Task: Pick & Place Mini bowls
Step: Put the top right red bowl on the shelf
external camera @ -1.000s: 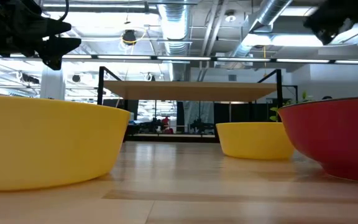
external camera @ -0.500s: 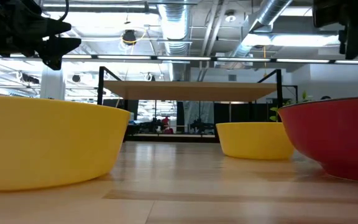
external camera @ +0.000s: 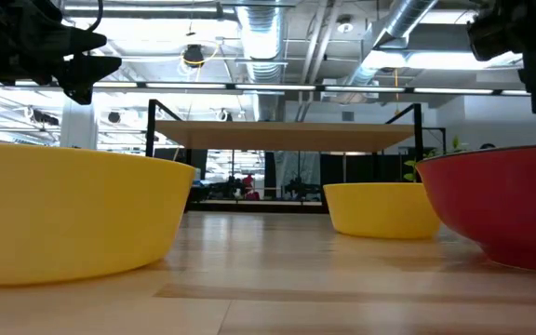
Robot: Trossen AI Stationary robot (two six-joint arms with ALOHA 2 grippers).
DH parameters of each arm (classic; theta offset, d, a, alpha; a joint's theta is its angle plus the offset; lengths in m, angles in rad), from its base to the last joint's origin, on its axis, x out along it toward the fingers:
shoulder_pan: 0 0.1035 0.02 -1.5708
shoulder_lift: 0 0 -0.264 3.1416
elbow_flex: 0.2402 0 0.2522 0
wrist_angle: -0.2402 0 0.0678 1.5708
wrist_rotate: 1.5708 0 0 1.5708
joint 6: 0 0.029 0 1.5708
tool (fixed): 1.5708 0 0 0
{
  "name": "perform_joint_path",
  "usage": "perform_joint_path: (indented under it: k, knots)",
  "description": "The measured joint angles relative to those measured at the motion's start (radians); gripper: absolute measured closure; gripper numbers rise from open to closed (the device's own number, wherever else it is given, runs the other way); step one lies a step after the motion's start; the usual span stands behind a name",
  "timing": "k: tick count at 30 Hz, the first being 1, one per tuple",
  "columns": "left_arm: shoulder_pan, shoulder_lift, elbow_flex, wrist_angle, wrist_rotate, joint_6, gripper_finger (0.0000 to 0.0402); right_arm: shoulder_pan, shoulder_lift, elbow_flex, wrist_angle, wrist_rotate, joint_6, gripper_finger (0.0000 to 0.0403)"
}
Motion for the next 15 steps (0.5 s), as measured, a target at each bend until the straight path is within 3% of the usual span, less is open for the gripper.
perform_joint_path:
  k: [5,15]
  knots:
    - [0.0,0.0,0.0,0.0,0.0,0.0,0.0188,0.0,0.069,0.0,0.001,-0.002,0.025,0.0181]
    - [0.0,0.0,0.0,0.0,0.0,0.0,0.0188,0.01,0.185,-0.004,0.014,-0.006,0.025,0.0181]
